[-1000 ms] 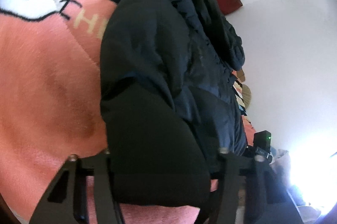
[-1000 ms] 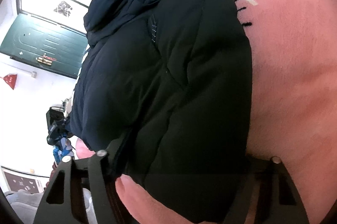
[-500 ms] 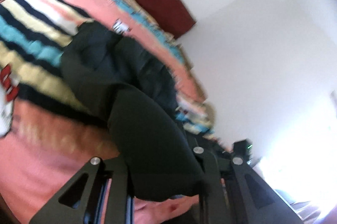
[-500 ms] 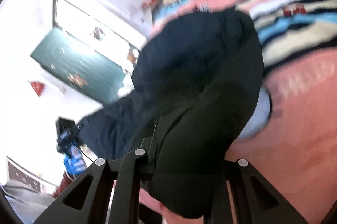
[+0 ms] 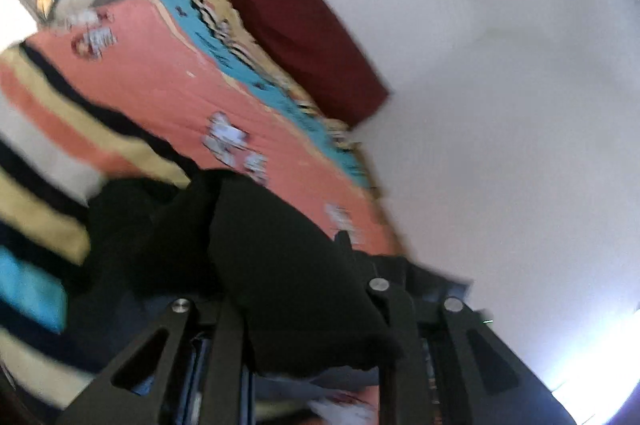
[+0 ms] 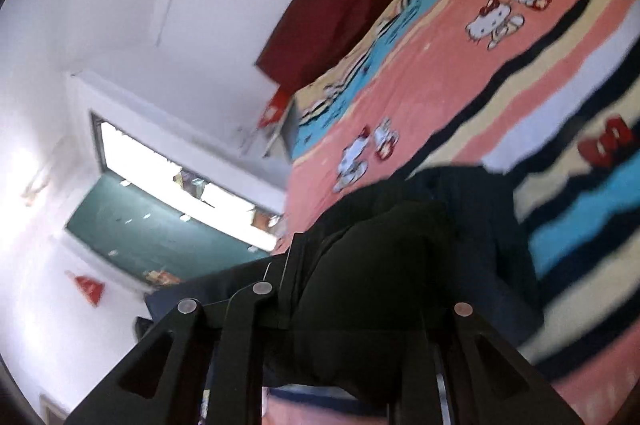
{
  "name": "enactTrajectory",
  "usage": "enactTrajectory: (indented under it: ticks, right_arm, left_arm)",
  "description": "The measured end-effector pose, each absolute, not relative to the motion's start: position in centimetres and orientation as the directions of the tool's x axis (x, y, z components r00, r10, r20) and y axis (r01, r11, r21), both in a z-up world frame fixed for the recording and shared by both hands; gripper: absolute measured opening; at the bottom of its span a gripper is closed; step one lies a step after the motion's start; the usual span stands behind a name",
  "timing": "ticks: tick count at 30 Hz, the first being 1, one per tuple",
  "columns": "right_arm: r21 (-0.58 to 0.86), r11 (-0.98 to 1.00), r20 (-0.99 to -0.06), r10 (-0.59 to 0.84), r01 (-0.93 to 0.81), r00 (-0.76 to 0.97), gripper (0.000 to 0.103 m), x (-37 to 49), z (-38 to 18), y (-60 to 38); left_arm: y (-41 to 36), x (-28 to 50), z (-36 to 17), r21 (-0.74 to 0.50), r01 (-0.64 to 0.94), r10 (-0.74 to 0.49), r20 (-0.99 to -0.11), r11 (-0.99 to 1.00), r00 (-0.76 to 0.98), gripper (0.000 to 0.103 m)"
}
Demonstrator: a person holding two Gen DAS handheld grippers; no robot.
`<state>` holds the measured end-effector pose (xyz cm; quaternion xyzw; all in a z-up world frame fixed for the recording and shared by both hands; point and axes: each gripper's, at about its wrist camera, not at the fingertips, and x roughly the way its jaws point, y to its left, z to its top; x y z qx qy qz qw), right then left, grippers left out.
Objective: Fold large clothes
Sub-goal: 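Lift the gripped edge with both tools and fold it over the jacket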
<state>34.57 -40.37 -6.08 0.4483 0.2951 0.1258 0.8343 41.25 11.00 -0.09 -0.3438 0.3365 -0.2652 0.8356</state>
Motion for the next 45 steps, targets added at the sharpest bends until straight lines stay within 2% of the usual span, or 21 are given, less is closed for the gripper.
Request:
enactTrajectory:
  ticks: [3,8,13,16,17,19,22,26,27,28,29,30,34,37,40,45]
  right_arm:
    - [0.782,0.61,-0.453,0.411,0.131,0.791,0.019,39.6,-7.5,-40.2]
    - [0.66,0.703,-0.638,0.338,0.265,0.692,0.019,47.3,-12.0,-39.1]
    - [0.672,0.675,-0.662,0.363,0.305,0.656,0.018,50.6,-16.3,-38.8]
    - [0.655,0.694,-0.674,0.358,0.299,0.646,0.019,51.0,-16.5,-38.7]
    - [0.663,0.686,-0.671,0.366,0.301,0.644,0.023,51.3,-16.6,-38.9]
    - [0.677,0.677,-0.657,0.377,0.29,0.653,0.026,51.0,-15.9,-39.4]
    - [0.682,0.69,-0.627,0.38,0.243,0.68,0.038,49.7,-14.1,-39.5]
    - [0.699,0.681,-0.597,0.388,0.218,0.702,0.061,49.7,-12.6,-39.7]
    - [0.706,0.674,-0.587,0.387,0.217,0.711,0.069,49.6,-12.1,-39.9]
    - [0.706,0.673,-0.583,0.376,0.219,0.72,0.074,49.5,-11.6,-40.0]
    - [0.71,0.669,-0.576,0.373,0.219,0.728,0.085,49.6,-11.2,-40.1]
    - [0.72,0.661,-0.562,0.375,0.213,0.737,0.093,49.4,-10.9,-40.3]
    - [0.684,0.7,-0.56,0.323,0.206,0.763,0.093,48.3,-8.0,-40.7]
    - [0.625,0.759,-0.571,0.286,0.182,0.77,0.093,47.5,-5.8,-39.9]
    - [0.519,0.847,-0.597,0.262,0.117,0.758,0.093,47.4,-4.0,-36.9]
    - [0.349,0.937,-0.663,0.233,0.018,0.711,0.092,48.8,-4.5,-30.2]
  left_arm:
    - [9.2,47.0,-2.2,-0.686,0.144,-0.602,-0.494,0.713,0.627,0.02]
    - [6.1,54.0,-9.2,-0.583,0.044,-0.509,-0.667,0.811,0.545,0.021]
    - [5.2,54.8,-13.1,-0.566,0.034,-0.495,-0.689,0.824,0.529,0.021]
    - [6.4,54.8,-13.5,-0.617,0.017,-0.536,-0.669,0.787,0.514,0.022]
    - [7.0,54.8,-13.6,-0.65,0.008,-0.561,-0.65,0.76,0.512,0.024]
    - [8.4,54.9,-13.7,-0.756,-0.017,-0.638,-0.565,0.654,0.523,0.032]
    - [10.3,54.4,-11.8,-0.827,-0.032,-0.683,-0.485,0.562,0.547,0.043]
    - [11.8,54.1,-9.0,-0.86,-0.012,-0.704,-0.425,0.51,0.569,0.053]
    - [12.2,54.1,-8.3,-0.865,-0.008,-0.706,-0.414,0.501,0.574,0.054]
    - [12.3,54.1,-7.6,-0.867,-0.005,-0.705,-0.408,0.498,0.58,0.054]
    - [12.8,53.9,-6.9,-0.869,-0.001,-0.702,-0.401,0.495,0.589,0.054]
    - [13.1,53.7,-6.3,-0.869,0.001,-0.698,-0.398,0.496,0.595,0.055]
    - [15.4,52.3,-3.6,-0.868,0.017,-0.657,-0.363,0.496,0.661,0.057]
    - [15.1,51.0,-1.4,-0.787,0.028,-0.587,-0.436,0.616,0.682,0.057]
    - [11.3,50.2,0.1,-0.617,0.063,-0.495,-0.562,0.785,0.662,0.057]
    - [1.5,50.4,-2.0,-0.335,0.182,-0.372,-0.697,0.925,0.613,0.057]
